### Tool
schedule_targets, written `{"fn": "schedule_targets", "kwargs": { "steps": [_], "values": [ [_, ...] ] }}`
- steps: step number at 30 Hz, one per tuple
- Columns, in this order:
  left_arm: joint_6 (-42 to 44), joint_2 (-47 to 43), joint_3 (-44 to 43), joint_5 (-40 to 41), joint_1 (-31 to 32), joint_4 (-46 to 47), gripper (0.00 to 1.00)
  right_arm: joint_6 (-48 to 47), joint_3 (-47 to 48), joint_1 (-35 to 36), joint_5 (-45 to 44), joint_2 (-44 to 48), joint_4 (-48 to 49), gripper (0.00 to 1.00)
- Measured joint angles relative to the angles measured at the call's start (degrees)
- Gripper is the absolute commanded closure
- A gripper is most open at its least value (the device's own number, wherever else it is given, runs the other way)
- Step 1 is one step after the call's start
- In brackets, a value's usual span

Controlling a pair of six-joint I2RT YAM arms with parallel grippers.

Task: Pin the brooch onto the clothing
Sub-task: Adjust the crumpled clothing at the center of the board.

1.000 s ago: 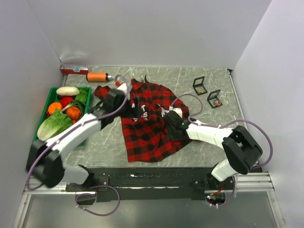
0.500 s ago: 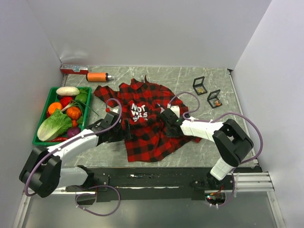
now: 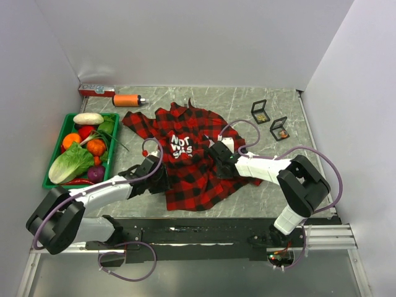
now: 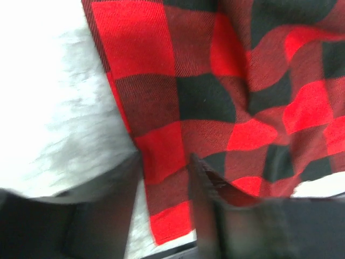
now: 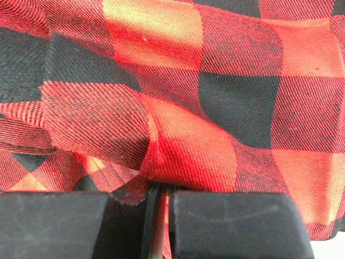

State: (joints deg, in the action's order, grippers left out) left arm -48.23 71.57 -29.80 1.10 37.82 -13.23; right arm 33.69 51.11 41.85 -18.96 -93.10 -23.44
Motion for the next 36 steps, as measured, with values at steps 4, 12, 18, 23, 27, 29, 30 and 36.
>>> {"fn": "schedule_targets", "kwargs": {
  "steps": [4, 12, 18, 23, 27, 29, 30, 36],
  "values": [
    [-2.7, 1.0, 2.7, -0.8, 0.0, 6.8, 0.92, -0.7, 0.0, 0.0, 0.1, 1.3, -0.5, 1.0],
    [-5.5, 0.8, 4.0, 0.8, 0.1, 9.9, 0.99, -2.3, 0.0, -0.5, 0.4, 15.3, -4.1, 1.0],
    [-5.6, -8.2, 6.4, 3.7, -5.0, 5.6, 0.99, -4.6, 1.1, -5.0, 2.0, 25.2, -8.3, 1.0],
    [-5.6, -20.2, 8.1, 5.7, -12.6, 1.3, 0.99, -6.6, 1.2, -13.8, 5.5, 32.6, -11.3, 1.0],
    [-6.0, -27.5, 8.1, 6.9, -16.6, -2.1, 0.99, -8.6, 1.2, -20.9, 6.4, 37.0, -12.6, 1.0],
    [-6.3, -29.9, 8.1, 7.3, -17.9, -3.8, 0.99, -9.5, 1.1, -23.9, 6.8, 37.7, -12.7, 1.0],
    [-6.6, -31.1, 8.1, 7.6, -18.4, -4.9, 0.99, -10.0, 1.0, -26.0, 7.2, 37.7, -12.7, 1.0],
    [-7.0, -37.2, 8.1, 9.3, -20.1, -10.5, 0.99, -11.9, -1.1, -36.0, 7.4, 36.9, -13.6, 1.0]
  ]
}}
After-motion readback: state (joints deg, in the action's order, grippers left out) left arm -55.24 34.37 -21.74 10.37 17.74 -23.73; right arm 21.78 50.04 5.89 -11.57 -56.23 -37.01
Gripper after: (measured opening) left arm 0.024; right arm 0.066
